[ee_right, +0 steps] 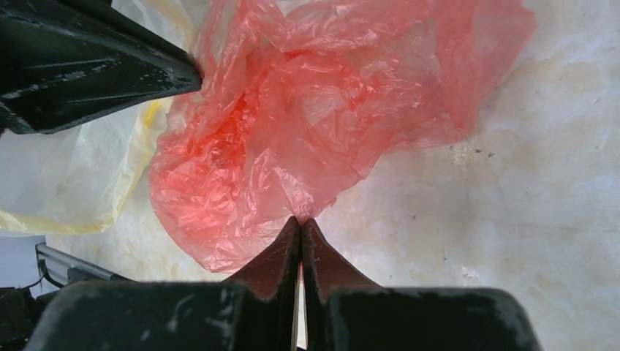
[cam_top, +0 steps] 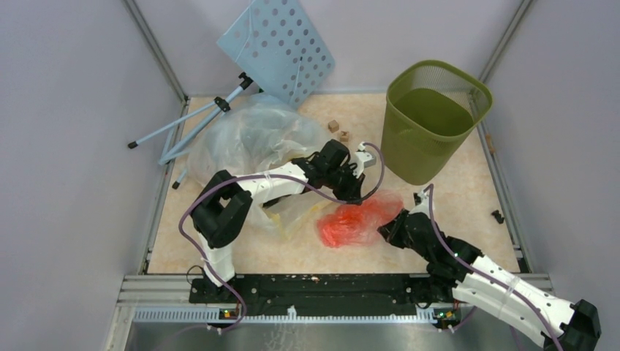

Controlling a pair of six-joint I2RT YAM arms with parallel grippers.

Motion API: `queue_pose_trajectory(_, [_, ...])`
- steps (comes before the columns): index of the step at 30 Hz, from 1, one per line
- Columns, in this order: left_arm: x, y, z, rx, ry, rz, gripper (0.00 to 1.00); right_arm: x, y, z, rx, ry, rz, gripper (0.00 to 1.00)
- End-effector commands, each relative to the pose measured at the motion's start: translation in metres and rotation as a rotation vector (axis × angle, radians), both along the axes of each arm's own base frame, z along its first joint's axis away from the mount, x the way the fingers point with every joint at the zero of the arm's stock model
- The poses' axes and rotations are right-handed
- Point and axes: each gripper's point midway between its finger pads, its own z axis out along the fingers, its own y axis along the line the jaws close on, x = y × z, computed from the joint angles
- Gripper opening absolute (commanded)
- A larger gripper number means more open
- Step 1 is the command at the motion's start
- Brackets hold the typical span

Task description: Put the trash bags into the trash bin

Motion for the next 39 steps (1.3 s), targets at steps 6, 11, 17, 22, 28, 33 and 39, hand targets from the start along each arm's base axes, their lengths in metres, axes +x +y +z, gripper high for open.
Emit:
queue_pose_trajectory(6, [0.024, 0.014, 0.033, 0.004, -0.071, 0.168, 0.00, 0.015, -0.018, 0.035, -0.059, -0.068, -0.088, 0.00])
queue_pose_trajectory(11, [0.054, 0.056, 0.077, -0.036, -0.078, 0.374, 0.00, 0.019, -0.049, 0.039, -0.138, -0.058, -0.237, 0.00])
queue_pose_trajectory(17, [0.059, 0.087, 0.117, -0.130, -0.133, 0.461, 0.00, 0.020, -0.047, 0.036, -0.161, -0.046, -0.224, 0.00])
queue_pose_trajectory(22, [0.065, 0.116, 0.125, -0.087, -0.124, 0.563, 0.00, 0.021, -0.064, 0.031, -0.227, -0.025, -0.309, 0.00])
queue_pose_trajectory(28, [0.076, 0.156, 0.147, -0.081, -0.182, 0.672, 0.00, 0.023, -0.088, 0.039, -0.287, -0.040, -0.424, 0.00])
queue_pose_trajectory(33, [0.067, 0.149, 0.154, -0.135, -0.160, 0.624, 0.00, 0.030, -0.073, 0.054, -0.276, -0.088, -0.340, 0.00])
queue_pose_trajectory(39, [0.040, 0.115, 0.150, -0.260, -0.036, 0.417, 0.02, 0.033, -0.026, 0.095, -0.149, -0.266, -0.055, 0.00])
